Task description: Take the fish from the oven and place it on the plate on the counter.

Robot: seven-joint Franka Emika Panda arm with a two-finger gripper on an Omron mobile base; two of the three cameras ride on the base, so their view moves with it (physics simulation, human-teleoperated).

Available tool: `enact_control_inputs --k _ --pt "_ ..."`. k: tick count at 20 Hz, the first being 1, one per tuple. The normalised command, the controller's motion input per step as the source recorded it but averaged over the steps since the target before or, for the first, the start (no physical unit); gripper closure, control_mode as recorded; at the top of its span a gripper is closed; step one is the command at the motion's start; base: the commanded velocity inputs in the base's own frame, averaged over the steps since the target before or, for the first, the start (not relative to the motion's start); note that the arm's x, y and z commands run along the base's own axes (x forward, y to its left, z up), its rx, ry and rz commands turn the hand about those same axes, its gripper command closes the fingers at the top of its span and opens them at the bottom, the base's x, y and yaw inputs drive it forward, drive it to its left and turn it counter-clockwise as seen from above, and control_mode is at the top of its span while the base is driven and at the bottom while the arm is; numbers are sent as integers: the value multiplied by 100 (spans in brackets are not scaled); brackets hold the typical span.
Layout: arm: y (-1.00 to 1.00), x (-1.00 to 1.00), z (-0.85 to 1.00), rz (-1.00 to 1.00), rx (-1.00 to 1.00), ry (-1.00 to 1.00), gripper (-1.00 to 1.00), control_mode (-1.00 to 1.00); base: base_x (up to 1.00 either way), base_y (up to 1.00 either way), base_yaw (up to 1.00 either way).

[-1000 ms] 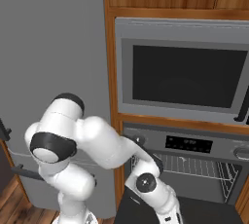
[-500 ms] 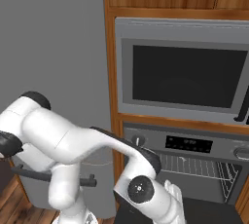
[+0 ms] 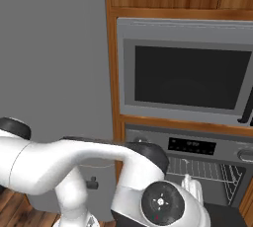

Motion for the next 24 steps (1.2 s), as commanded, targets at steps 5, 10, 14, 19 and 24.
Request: enact_control_inputs --k 5,10,14,19,24 --pt "0 -4 50 5 11 -47 100 -100 0 0 0" --pt "1 1 16 15 10 -44 100 -100 0 0 0" --pt "10 21 0 29 21 -40 100 -100 0 0 0" --pt "18 46 0 28 17 -16 100 -100 0 0 0" --pt "35 68 0 15 1 4 100 -100 0 0 0"
